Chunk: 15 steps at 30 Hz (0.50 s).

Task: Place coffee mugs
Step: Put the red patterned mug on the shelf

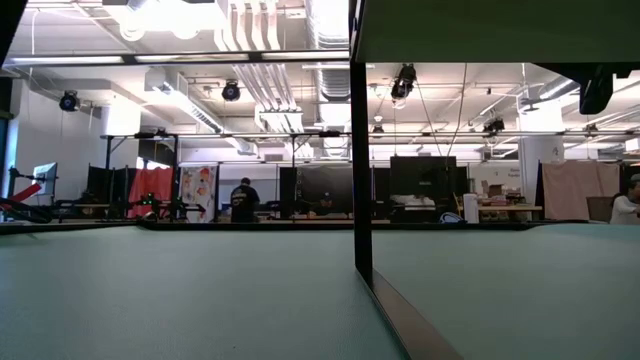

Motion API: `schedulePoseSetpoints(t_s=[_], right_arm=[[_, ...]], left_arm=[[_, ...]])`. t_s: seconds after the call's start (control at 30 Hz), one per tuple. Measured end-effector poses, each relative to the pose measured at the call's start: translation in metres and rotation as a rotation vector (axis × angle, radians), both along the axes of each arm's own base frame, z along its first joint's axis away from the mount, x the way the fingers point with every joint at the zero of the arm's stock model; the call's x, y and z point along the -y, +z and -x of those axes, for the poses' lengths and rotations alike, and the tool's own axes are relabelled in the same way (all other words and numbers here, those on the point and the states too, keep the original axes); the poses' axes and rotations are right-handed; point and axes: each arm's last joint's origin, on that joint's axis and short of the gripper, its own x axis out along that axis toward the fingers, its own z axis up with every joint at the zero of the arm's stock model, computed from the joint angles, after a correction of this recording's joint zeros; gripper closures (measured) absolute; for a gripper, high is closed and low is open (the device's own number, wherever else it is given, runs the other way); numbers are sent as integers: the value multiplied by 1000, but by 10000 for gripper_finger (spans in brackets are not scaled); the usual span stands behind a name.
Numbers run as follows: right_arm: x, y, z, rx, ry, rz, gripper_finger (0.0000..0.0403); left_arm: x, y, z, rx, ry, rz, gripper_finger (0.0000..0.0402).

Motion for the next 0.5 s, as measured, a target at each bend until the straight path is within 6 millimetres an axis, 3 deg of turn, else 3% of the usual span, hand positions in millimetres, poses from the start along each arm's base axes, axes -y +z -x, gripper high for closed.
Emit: schedulePoseSetpoints(t_s=[0.13, 0.33, 0.5], right_arm=[[0, 0, 0, 0, 0, 0, 353], [0, 0, 0, 0, 0, 0, 353], [0, 0, 0, 0, 0, 0, 353]], left_arm=[[1, -3, -2, 13, 1, 4, 324], [0, 8, -5, 116, 21, -50, 324], [-3, 13, 0, 86, 33, -66, 324]])
